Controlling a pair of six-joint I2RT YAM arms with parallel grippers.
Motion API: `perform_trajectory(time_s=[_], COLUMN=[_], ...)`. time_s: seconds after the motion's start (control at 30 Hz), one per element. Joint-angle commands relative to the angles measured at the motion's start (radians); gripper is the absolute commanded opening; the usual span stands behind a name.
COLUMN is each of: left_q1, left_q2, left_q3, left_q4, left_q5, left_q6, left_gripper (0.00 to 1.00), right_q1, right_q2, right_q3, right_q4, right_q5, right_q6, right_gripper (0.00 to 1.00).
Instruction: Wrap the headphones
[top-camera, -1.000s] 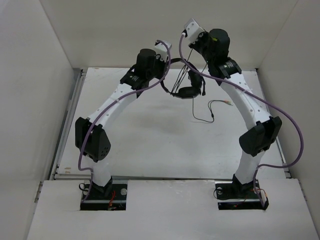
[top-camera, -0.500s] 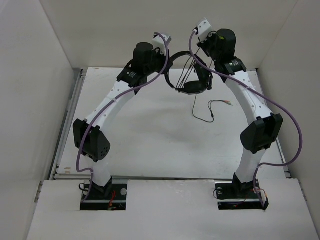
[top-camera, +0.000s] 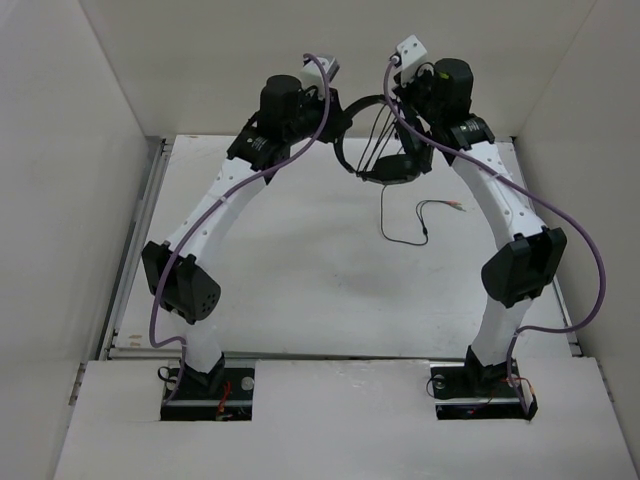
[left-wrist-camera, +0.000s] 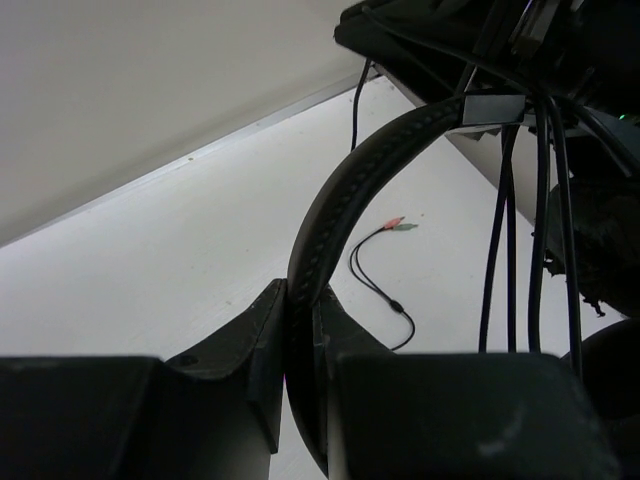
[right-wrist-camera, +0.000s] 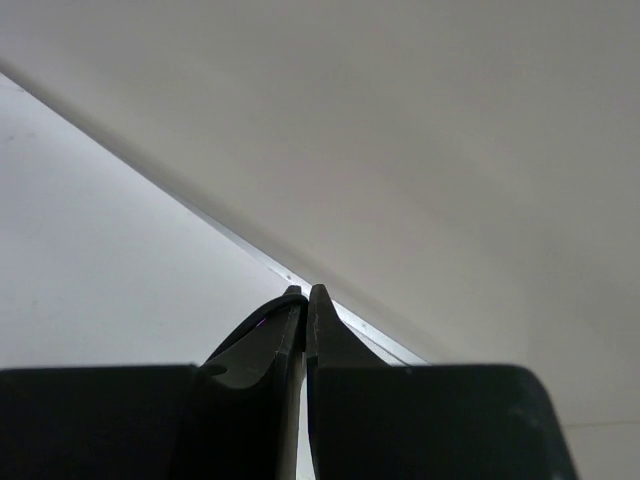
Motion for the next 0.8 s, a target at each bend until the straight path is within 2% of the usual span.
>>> perform_trajectory(time_s=[0.0, 0.1, 0.33, 0.47, 0.53, 0.67, 0.77], left_q1=[-0.006, -0.003, -0.009, -0.016, -0.017, -0.01, 0.006], left_q2=[-0.054, -0.045, -0.007, 0.013, 0.022, 0.03, 0.035], left_q3=[0.091, 0.112, 0.224, 0.294, 0.328, 0.376, 0.414], left_q4=[0.067, 0.067, 0.051, 0.04, 0.034, 0.031, 0.034], left_q5=[0.099, 0.107, 0.147, 0.159, 0.156, 0.145, 0.129], left_q6=[-0.062, -0.078, -0.127, -0.144, -0.148, -0.177, -0.191], left_gripper=[0.0, 0.0, 0.0, 0.0, 0.0, 0.0, 0.0], right_q1=[-0.029, -0.048, -0.112, -0.124, -0.123, -0.089, -0.034], right_q2=[0.011, 0.011, 0.017, 0.023, 0.025, 0.017, 0.017], right_q3=[0.004, 0.007, -0.031, -0.124, -0.199, -0.348, -0.431], right_q4=[0.008, -0.007, 0.025, 0.184, 0.321, 0.575, 0.705], right_q5=[-0.04, -0.113, -0.486, -0.684, -0.768, -0.828, -0.842], right_q6=[0.082, 0.154, 0.513, 0.769, 0.916, 1.148, 1.233], right_gripper=[0.06, 0.09, 0.19, 0.24, 0.26, 0.3, 0.32])
